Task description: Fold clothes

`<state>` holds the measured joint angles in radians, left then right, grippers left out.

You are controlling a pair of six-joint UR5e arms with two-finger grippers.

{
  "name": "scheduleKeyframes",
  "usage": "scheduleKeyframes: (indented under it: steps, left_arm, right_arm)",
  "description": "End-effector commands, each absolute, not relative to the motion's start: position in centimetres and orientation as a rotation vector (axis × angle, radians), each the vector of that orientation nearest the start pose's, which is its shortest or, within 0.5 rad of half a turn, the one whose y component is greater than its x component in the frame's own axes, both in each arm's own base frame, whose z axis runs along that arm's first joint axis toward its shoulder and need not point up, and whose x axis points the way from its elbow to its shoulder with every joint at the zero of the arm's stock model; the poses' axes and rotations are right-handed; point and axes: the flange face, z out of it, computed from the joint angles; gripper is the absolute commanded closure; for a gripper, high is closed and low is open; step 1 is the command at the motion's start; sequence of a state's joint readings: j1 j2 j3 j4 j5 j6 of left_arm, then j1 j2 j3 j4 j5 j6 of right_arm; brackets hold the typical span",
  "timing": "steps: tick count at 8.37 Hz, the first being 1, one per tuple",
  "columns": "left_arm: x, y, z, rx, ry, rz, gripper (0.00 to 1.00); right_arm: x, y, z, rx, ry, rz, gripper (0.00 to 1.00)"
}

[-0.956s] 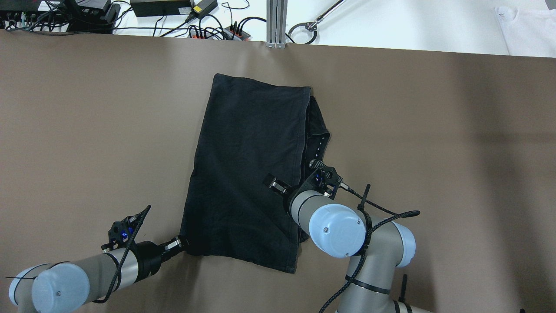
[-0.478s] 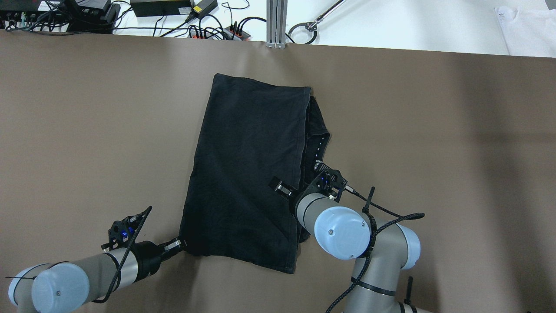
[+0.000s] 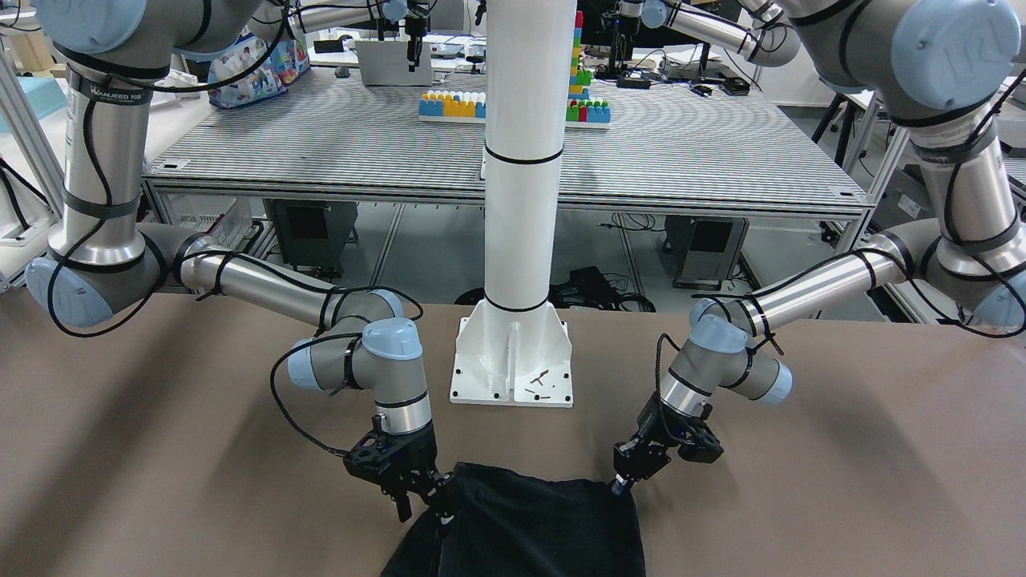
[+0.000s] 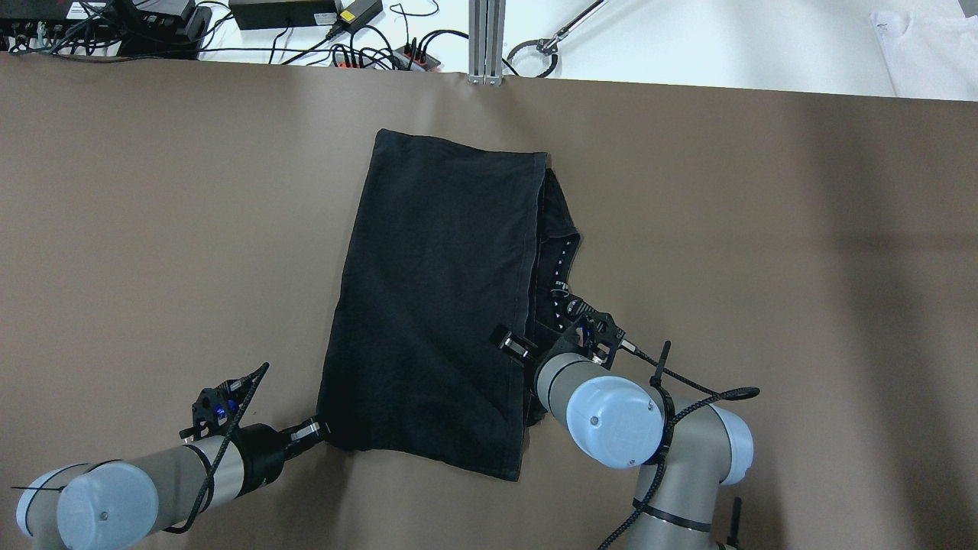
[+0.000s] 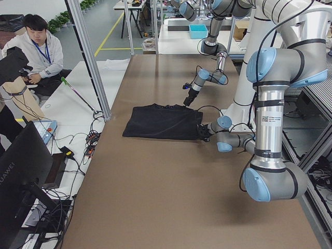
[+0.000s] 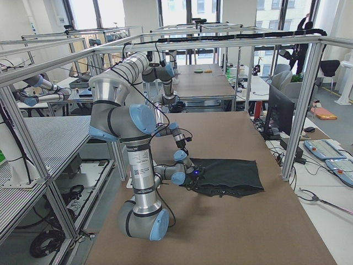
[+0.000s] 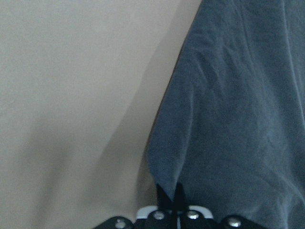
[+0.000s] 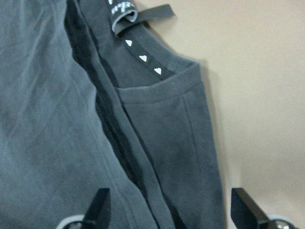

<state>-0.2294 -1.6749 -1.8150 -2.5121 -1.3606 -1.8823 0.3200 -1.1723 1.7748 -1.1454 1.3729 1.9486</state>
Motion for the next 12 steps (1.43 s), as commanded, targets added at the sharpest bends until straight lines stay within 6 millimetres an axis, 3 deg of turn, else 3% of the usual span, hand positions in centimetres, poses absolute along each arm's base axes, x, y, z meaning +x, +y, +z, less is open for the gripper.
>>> scheduleKeyframes:
  steps: [1,4,5,7,12]
  left_arm:
    - [48.7,-27.2,38.6,0.132,1.306,-0.596,1.0]
    - [48.6,-27.2,38.9,0.142,1.301,-0.602,1.0]
    - [48.8,-26.6,39.0,0.146,1.297,-0.599,1.0]
    - [48.9,-26.5,39.0,0.155,1.297,-0.604,1.0]
    - [48.8,-26.5,39.2,0.155,1.294,-0.604,1.0]
  right_arm:
    - [-56.3,-29.4,30.9,0.124,-1.05,0.76,0.1]
    - [-56.9,-29.0,30.3,0.115,-1.042,0.821,0.16]
    - [-57.7,-27.7,30.2,0.115,-1.048,0.837,0.25]
    - [-58.1,-27.9,28.4,0.108,-1.078,0.844,0.5]
    - [-58.0,-28.1,28.6,0.122,-1.059,0.849,0.47]
